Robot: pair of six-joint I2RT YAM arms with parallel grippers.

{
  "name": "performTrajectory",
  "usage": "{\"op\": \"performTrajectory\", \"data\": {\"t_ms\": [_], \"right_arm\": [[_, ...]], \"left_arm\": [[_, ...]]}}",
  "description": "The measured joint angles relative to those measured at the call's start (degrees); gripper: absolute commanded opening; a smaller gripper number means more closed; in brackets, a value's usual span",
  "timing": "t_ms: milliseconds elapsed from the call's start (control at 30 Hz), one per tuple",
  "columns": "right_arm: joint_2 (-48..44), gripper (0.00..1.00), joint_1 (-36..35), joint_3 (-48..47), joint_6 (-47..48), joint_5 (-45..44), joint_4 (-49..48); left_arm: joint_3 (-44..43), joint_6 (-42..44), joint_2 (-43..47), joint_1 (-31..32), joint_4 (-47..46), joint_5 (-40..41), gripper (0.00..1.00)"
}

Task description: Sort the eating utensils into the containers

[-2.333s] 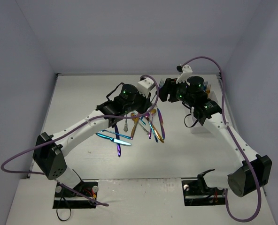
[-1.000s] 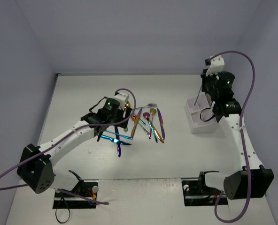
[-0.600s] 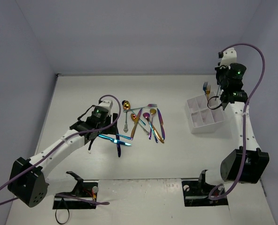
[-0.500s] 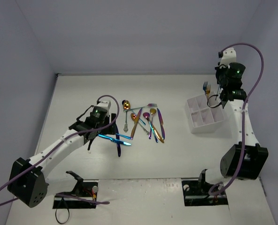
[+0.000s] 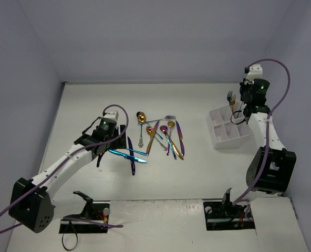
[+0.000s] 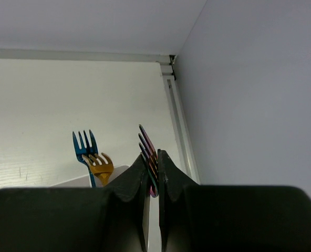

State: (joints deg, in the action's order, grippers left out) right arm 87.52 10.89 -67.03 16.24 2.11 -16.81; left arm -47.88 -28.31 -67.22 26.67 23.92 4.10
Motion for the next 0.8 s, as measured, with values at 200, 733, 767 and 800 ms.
{"op": "performTrajectory", "data": {"t_ms": [200,733,767,800], "right_arm": [[-0.12,0.44,0.01,3.79,-1.96,0.96,-0.23],[-17.86,0.67,-2.58,6.05,-17.11,-1.40,2.57],[-19.19,0.67,-2.94,6.61,-18.43,-1.43,2.96],[-20.52,0.67,-3.31,7.23,-19.67,-1.44,3.47]], "left_arm": [[0.00,-3.53,-0.64,-0.67,0.16,0.11,0.68],[-5.52,-24.01,-14.02,-0.90,4.78,3.64,0.62],[-6.35,-25.08,-15.02,-0.93,4.91,3.86,0.61],[-7.28,-26.13,-16.16,-0.97,4.98,4.05,0.58]]}}
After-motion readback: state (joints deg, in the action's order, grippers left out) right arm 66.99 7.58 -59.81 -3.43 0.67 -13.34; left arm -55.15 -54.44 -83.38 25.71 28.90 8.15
